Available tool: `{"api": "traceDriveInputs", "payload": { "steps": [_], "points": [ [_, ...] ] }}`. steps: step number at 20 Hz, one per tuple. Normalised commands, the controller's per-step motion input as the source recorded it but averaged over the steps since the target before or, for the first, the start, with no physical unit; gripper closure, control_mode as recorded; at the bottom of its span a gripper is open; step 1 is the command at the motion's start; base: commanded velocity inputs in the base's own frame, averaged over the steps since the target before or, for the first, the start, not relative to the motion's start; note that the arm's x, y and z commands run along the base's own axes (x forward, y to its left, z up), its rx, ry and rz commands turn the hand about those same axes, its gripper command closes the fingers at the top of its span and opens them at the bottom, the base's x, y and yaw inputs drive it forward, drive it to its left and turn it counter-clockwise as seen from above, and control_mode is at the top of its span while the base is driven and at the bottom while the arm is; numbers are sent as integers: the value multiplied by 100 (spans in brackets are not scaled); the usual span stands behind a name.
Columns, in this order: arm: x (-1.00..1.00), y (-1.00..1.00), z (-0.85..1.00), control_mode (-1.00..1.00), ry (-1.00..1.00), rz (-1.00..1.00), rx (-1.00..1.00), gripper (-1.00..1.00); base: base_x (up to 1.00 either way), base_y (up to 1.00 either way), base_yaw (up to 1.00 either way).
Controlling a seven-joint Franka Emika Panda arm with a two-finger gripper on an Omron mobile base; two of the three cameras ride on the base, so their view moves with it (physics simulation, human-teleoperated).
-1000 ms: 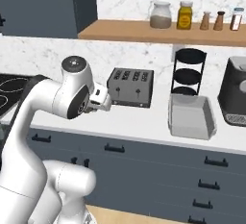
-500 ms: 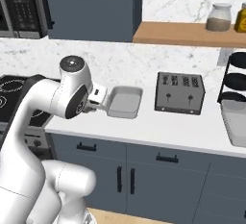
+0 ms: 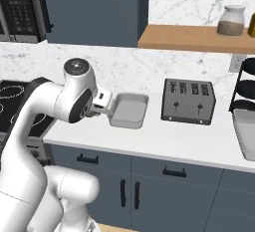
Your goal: Place one garlic and one fish in each tupperware on the nearby counter, to pack two identical lunches.
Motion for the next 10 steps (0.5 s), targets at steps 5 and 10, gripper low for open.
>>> {"api": "traceDriveInputs", "payload": {
  "steps": [5,10],
  "points": [
    [54,-26,-58,-100,2,2,-6,100,0,0,0],
    [95,-41,-25,-100,2,0,1,100,0,0,0]
  ]
}}
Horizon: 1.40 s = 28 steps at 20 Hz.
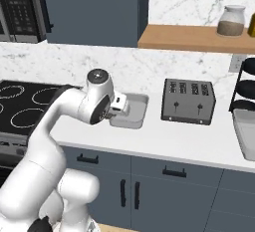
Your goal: Place one garlic and one fish in each tupperware on the nearby counter, to pack two identical lunches.
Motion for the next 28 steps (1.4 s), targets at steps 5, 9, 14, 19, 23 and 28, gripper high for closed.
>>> {"api": "traceDriveInputs", "payload": {
  "steps": [5,9,14,19,23,28],
  "points": [
    [91,0,-5,-100,0,1,0,100,0,0,0],
    [99,0,-18,-100,7,5,0,100,0,0,0],
    [93,0,-47,-100,5,7,1,100,0,0,0],
    [94,0,-61,-100,4,9,0,100,0,0,0],
    [88,-1,-45,-100,1,4,0,100,0,0,0],
    [76,-7,-28,-100,0,1,0,-100,0,0,0]
  ]
}}
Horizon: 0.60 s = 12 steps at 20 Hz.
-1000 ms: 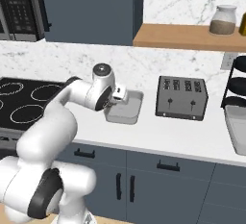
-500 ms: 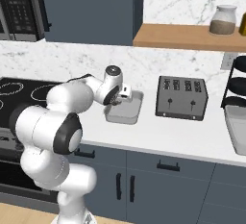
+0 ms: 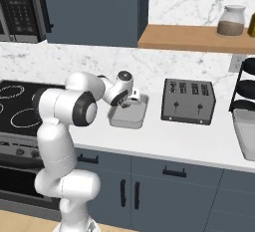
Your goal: Place one garlic and one fish in each tupperware on the nearby counter, to pack two identical lunches.
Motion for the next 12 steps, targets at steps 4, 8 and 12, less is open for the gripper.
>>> {"api": "traceDriveInputs", "payload": {
  "steps": [4,8,12],
  "points": [
    [69,-13,-23,-100,0,0,-1,-100,0,0,0],
    [51,-19,-6,-100,0,3,0,-100,0,0,0],
    [37,-6,0,-100,0,4,-4,-100,0,0,0]
  ]
}}
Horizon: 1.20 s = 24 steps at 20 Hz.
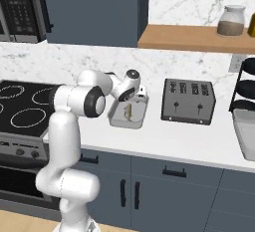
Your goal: Place one garlic and one fish in each tupperware on the nearby counter, to pack two identical lunches.
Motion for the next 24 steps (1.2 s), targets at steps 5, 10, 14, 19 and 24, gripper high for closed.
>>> {"api": "traceDriveInputs", "payload": {
  "steps": [5,10,14,19,24],
  "points": [
    [-16,9,7,-100,5,2,1,-100,0,0,0],
    [-94,33,22,-100,2,0,2,-100,0,0,0],
    [-100,32,53,-100,0,-2,-4,-100,0,0,0],
    [-100,25,51,-100,0,-6,-3,-100,0,0,0],
    [-100,5,46,-100,0,-3,0,-100,0,0,0]
  ]
}}
